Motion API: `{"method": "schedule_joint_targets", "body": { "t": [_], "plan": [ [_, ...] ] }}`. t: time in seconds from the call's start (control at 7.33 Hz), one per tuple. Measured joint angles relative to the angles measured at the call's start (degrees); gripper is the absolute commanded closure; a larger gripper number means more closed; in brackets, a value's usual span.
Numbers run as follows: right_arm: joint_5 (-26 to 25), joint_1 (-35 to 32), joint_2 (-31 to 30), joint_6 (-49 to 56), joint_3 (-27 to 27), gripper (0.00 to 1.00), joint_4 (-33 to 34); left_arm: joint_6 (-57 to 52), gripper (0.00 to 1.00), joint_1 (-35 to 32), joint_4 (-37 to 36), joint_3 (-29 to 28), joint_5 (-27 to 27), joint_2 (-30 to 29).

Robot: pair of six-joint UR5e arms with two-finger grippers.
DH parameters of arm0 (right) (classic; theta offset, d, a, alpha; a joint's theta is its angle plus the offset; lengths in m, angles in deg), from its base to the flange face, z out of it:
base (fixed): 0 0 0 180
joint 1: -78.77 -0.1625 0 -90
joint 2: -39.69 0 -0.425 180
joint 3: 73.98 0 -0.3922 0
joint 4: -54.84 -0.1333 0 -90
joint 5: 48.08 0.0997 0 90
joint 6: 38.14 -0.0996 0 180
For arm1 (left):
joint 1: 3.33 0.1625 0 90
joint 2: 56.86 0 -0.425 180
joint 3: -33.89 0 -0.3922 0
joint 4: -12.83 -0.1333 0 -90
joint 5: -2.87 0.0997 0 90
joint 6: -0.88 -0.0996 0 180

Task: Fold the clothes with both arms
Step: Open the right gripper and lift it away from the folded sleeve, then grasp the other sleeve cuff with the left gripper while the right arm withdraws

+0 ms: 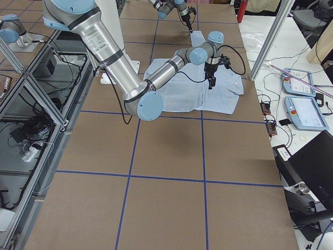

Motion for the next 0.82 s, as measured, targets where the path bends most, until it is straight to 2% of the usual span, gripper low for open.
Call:
{"method": "schedule_joint_targets", "body": {
  "t": [0.14,0.41,0.55,0.82],
  "plan": [
    [0.0,0.0,-0.1,0.0,0.0,0.00,0.0,0.0,0.67,0.0,0.0,0.0,0.0,0.0],
    [-0.1,0.0,-0.2,0.0,0.0,0.00,-0.1,0.0,0.96,0.0,-0.1,0.1,0.0,0.0],
    [-0.1,0.0,-0.2,0.0,0.0,0.00,-0.1,0.0,1.00,0.0,-0.1,0.1,0.0,0.0],
    [0.0,-0.2,-0.4,0.0,0.0,0.00,-0.2,0.0,1.00,-0.1,-0.2,0.6,-0.1,-0.1]
  ]
}}
